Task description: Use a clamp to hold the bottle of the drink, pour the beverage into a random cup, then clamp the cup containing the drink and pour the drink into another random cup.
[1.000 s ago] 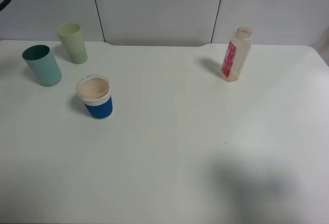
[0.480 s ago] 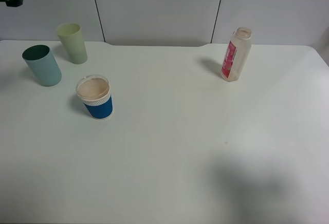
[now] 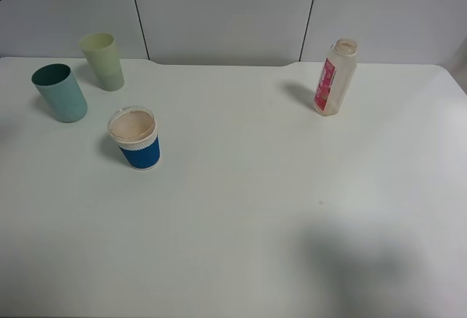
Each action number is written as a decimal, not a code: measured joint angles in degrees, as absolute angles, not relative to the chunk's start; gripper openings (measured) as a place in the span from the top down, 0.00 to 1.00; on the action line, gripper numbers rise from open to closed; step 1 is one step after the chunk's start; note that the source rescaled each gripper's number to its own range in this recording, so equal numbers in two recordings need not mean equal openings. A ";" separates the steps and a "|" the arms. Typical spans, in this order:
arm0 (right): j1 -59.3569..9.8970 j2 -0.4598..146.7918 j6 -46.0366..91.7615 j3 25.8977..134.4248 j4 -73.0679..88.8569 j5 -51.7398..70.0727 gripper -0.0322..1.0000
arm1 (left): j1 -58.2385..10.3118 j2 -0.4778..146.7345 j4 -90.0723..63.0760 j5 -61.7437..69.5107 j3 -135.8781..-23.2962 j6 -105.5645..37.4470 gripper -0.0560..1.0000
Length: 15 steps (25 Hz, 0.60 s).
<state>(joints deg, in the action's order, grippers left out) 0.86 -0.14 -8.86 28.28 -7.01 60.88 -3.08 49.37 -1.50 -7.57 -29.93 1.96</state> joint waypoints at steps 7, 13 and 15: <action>0.86 -0.14 -8.86 28.28 -7.01 60.88 0.00 | -3.08 36.59 -1.78 3.29 -25.74 1.57 0.00; 0.86 -0.14 -8.86 28.28 -7.01 60.88 0.00 | -2.88 22.25 -1.41 21.45 -25.51 4.24 0.00; 0.86 -0.14 -8.86 28.28 -7.01 60.88 0.00 | -1.35 19.47 -0.32 25.78 -25.51 5.43 0.00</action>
